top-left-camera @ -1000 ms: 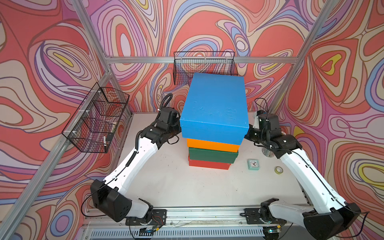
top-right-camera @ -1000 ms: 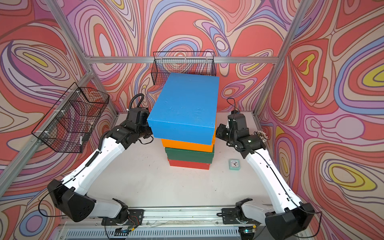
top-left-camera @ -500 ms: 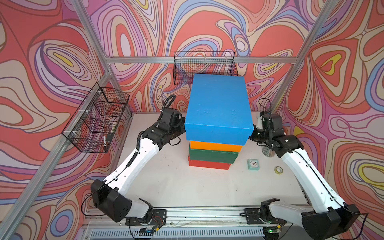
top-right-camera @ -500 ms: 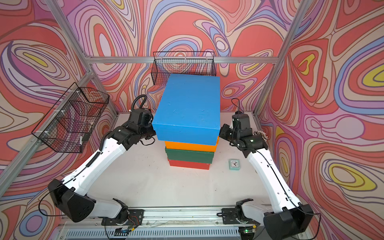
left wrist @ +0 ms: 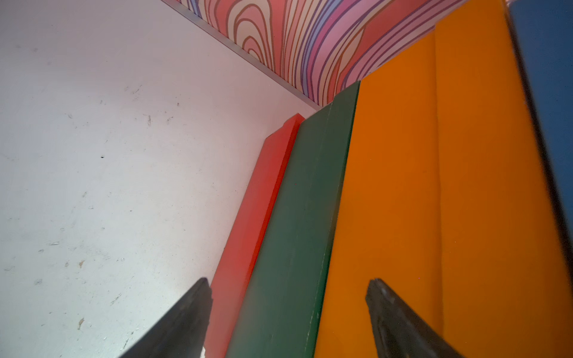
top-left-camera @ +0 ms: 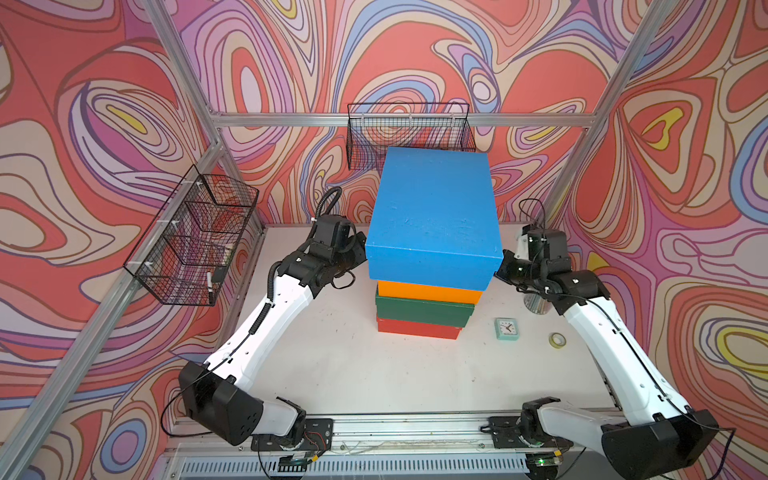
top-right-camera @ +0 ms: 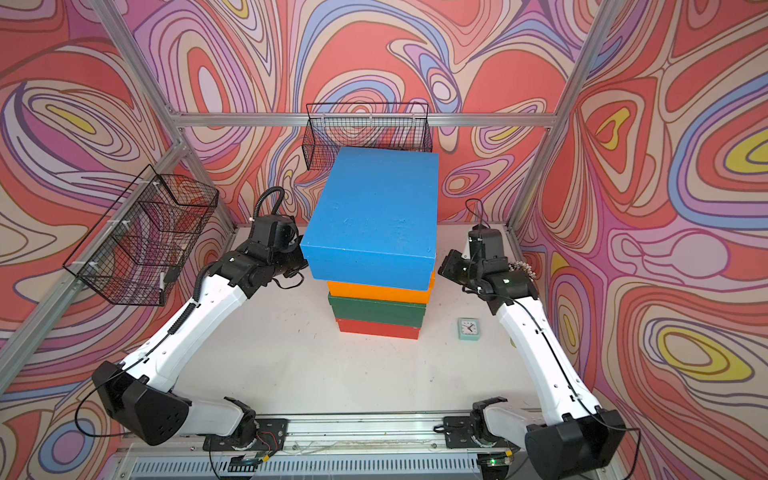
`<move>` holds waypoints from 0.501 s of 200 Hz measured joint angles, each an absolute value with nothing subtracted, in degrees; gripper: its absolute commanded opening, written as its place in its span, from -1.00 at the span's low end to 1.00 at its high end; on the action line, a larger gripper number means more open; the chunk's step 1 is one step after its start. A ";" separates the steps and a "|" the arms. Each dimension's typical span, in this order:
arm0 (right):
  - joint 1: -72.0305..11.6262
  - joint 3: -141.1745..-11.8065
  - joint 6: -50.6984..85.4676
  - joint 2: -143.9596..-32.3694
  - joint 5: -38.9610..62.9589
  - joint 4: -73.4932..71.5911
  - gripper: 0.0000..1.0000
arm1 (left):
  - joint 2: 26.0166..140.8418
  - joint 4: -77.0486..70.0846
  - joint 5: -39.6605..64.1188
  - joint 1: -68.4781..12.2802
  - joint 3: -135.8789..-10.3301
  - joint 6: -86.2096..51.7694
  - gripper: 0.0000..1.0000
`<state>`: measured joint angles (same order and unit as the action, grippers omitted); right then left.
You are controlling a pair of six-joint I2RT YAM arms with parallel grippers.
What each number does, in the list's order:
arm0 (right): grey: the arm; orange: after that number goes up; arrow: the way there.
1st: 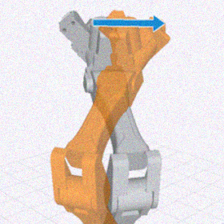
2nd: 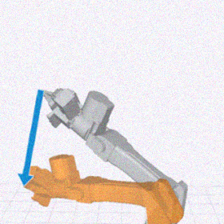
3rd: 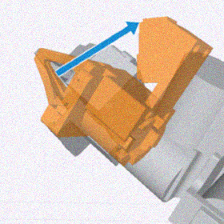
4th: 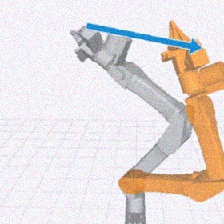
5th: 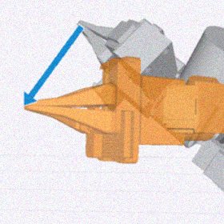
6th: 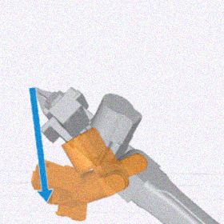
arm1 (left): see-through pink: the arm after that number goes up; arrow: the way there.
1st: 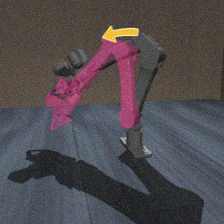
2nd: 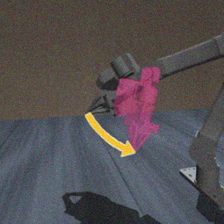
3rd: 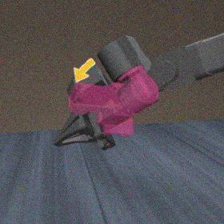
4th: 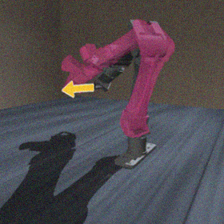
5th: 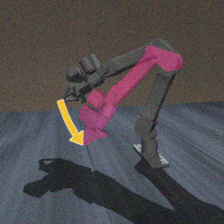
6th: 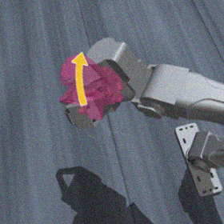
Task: Stack the shoeboxes
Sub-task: Adjust the shoeboxes in the shoebox.
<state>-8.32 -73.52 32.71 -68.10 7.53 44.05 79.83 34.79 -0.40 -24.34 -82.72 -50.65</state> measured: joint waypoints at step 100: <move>-8.93 -84.97 30.94 -64.71 16.88 43.94 -1.00 | 69.12 37.60 0.97 -24.56 -90.87 -48.18 0.57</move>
<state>-8.93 -84.97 30.94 -64.71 16.88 43.94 69.12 37.60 0.97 -24.56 -90.87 -48.18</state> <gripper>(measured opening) 0.042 0.788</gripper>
